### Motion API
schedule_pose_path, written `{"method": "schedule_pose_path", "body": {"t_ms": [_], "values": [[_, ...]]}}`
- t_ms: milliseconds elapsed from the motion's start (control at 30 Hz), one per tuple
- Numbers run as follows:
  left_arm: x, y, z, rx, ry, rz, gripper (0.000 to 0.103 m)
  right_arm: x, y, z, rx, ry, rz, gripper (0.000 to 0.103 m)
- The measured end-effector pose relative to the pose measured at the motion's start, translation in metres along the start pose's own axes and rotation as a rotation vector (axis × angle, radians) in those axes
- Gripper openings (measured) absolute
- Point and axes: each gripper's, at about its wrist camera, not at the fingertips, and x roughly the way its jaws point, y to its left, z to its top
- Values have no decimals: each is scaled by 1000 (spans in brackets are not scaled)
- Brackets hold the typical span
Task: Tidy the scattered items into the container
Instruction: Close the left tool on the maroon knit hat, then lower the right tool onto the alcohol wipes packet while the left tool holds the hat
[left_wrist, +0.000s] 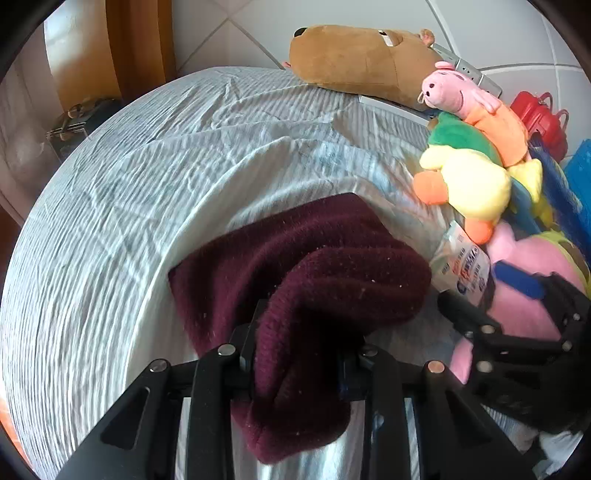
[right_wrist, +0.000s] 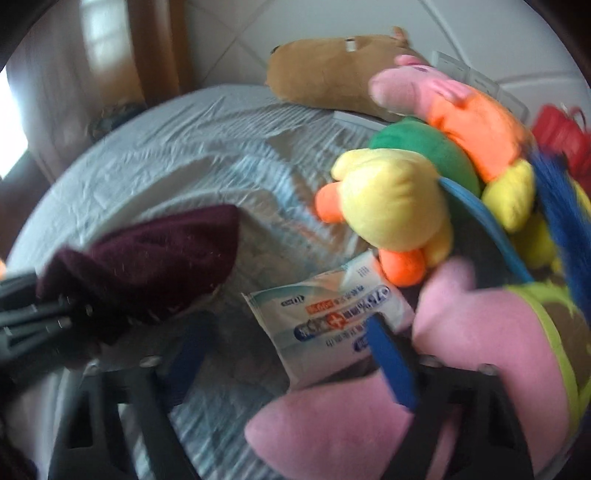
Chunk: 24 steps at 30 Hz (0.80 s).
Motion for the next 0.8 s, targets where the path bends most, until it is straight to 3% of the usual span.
{"method": "schedule_pose_path", "body": {"t_ms": [167, 400, 467, 533, 800], "values": [[9, 0, 11, 5, 4, -19, 30, 31, 2, 1, -54, 65, -68, 66], [16, -9, 14, 25, -7, 9, 34, 33, 1, -3, -73, 34, -81, 66], [17, -13, 15, 42, -12, 19, 34, 33, -1, -3, -68, 30, -77, 58], [17, -14, 13, 53, -18, 24, 33, 32, -3, -3, -60, 26, -74, 41], [-1, -27, 5, 84, -11, -1, 19, -7, -15, -3, 10, -31, 34, 16]]}}
